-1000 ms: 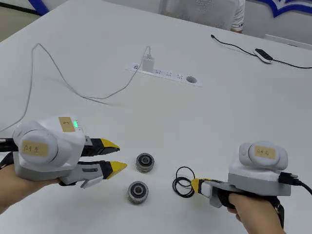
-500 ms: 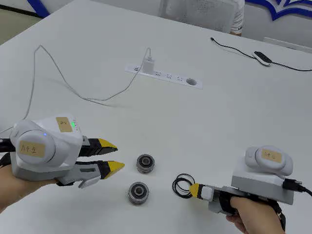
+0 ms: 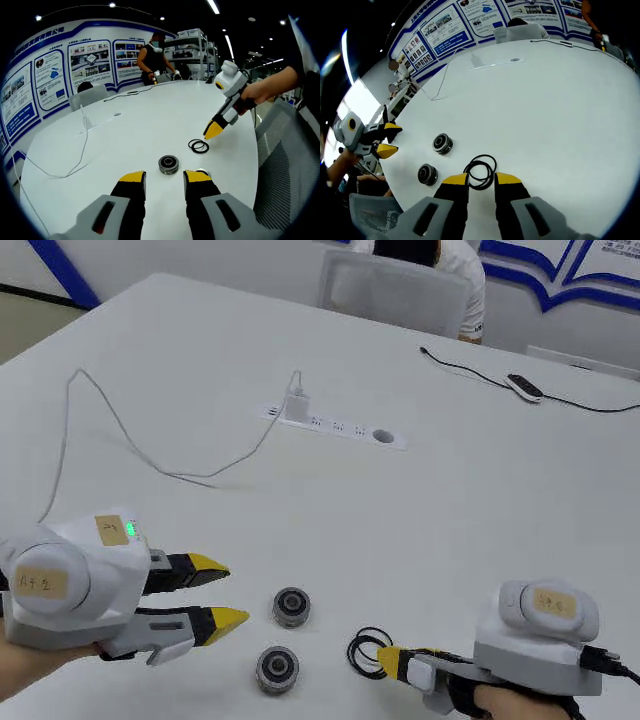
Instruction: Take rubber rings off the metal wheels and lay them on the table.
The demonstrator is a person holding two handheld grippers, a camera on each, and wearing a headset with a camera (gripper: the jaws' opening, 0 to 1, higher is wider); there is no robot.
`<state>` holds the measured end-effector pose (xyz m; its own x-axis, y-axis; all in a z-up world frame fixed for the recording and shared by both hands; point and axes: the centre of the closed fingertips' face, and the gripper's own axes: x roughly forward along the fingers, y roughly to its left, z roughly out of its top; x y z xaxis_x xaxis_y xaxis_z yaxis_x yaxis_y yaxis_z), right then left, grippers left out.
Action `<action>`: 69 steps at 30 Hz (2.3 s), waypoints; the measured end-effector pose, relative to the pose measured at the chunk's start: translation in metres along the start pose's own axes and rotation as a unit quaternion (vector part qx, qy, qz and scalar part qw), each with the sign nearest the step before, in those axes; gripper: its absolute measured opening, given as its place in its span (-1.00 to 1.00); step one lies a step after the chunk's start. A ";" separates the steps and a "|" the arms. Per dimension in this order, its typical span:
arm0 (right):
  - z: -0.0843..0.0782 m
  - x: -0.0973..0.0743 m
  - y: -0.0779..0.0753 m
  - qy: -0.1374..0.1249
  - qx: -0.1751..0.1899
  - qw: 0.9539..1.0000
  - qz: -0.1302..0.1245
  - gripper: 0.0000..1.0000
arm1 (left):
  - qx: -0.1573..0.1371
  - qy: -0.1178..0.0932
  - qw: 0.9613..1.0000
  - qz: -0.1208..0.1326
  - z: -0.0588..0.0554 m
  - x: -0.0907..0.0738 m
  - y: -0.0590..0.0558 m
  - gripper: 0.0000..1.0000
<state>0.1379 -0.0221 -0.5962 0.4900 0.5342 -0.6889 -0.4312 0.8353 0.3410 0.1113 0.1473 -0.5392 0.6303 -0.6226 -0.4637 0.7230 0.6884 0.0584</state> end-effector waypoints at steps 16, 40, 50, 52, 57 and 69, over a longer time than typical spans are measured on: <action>0.016 -0.033 -0.001 -0.056 -0.181 0.982 -0.004 -0.50 | -0.046 -0.034 0.998 0.038 0.000 -0.030 0.001 -0.05; 0.029 -0.077 -0.020 -0.174 -0.137 0.975 -0.023 0.05 | -0.088 -0.057 0.985 0.136 -0.018 -0.065 0.025 0.51; 0.011 -0.064 -0.013 -0.146 -0.166 0.975 -0.008 0.25 | -0.093 -0.051 0.982 0.155 -0.026 -0.070 0.033 0.67; 0.010 -0.064 -0.015 -0.146 -0.164 0.975 -0.010 0.28 | -0.092 -0.052 0.982 0.156 -0.026 -0.070 0.032 0.69; 0.010 -0.066 -0.020 -0.152 -0.163 0.975 -0.020 0.36 | -0.092 -0.053 0.982 0.158 -0.025 -0.067 0.032 0.73; 0.018 -0.067 -0.034 -0.166 -0.143 0.975 -0.034 0.49 | -0.093 -0.063 0.981 0.159 -0.016 -0.061 0.029 0.76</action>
<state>0.1330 -0.0840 -0.5501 0.7227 0.5311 -0.4422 -0.5594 0.8253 0.0769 0.0892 0.2107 -0.5232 0.8535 -0.3989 -0.3353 0.4280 0.9037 0.0143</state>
